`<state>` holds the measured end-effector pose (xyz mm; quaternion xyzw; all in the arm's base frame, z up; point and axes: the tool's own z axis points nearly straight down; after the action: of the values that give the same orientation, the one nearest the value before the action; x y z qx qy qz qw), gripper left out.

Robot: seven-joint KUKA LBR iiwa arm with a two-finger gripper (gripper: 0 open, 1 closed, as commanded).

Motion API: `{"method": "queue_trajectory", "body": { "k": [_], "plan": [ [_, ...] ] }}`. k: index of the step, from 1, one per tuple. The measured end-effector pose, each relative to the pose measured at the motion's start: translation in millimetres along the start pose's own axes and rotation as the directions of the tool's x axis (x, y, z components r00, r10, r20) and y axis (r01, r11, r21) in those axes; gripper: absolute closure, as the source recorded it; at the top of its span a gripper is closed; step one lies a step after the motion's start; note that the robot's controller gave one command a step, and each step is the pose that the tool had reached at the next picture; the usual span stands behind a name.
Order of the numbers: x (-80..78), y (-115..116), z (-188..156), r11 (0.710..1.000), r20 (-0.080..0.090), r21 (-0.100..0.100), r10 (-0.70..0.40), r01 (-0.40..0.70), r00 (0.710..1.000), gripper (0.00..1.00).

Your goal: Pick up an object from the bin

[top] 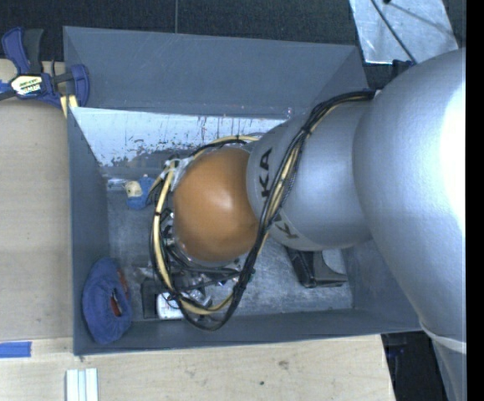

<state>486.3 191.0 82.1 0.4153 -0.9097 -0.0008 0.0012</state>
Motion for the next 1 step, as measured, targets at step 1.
{"method": "queue_trajectory", "body": {
  "k": [1],
  "plan": [
    [-1.5,-2.4,-2.4,1.000,0.006,0.004,0.004,-0.004,1.000,1.00]
  ]
}}
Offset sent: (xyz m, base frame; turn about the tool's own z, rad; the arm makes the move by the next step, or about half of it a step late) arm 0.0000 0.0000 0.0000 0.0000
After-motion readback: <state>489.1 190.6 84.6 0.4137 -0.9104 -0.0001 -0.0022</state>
